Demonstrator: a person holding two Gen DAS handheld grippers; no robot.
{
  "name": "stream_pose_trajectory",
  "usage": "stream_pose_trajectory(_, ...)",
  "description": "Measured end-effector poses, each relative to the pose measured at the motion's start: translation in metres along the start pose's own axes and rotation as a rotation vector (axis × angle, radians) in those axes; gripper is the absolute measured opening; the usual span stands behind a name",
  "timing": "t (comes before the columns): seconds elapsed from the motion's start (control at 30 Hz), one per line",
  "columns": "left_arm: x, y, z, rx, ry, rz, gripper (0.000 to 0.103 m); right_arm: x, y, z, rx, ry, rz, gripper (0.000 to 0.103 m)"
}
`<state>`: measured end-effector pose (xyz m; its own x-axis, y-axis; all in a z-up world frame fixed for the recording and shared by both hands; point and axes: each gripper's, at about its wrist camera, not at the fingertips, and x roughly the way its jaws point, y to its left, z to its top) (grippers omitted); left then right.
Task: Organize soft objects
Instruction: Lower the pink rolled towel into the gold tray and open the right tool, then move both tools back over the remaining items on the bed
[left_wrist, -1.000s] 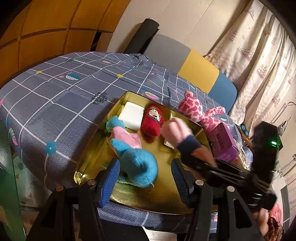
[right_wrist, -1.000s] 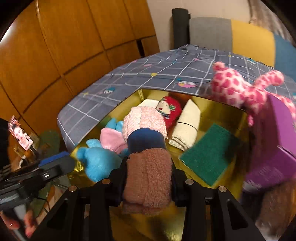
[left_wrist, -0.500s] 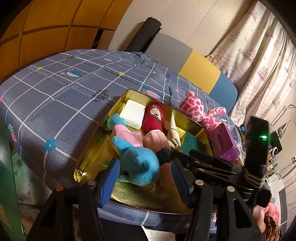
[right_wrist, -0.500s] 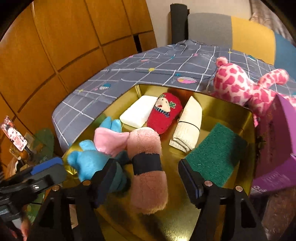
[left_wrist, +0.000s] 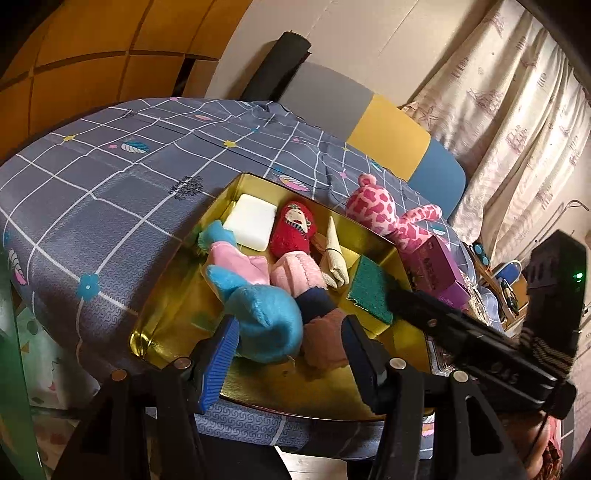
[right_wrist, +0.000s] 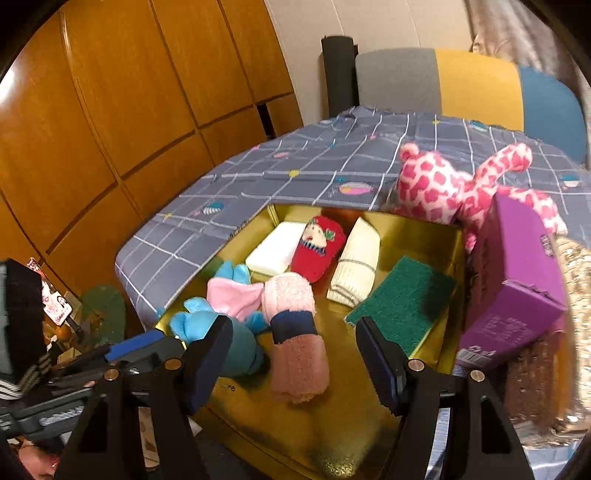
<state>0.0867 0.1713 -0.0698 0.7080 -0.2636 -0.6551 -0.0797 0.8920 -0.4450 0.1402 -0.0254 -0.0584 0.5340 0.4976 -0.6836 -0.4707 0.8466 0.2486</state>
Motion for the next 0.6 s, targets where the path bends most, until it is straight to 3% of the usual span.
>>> stream_pose_trajectory(0.33,-0.002,-0.021,-0.007,0.055,-0.008,-0.074,0.058,-0.046,-0.016,0.004,0.034,-0.111,-0.027,0.070)
stream_pose_trajectory(0.6,-0.003,-0.048,-0.011,0.126,0.009,-0.129,0.058,-0.107,-0.064,0.004,0.123,-0.244,-0.130,0.070)
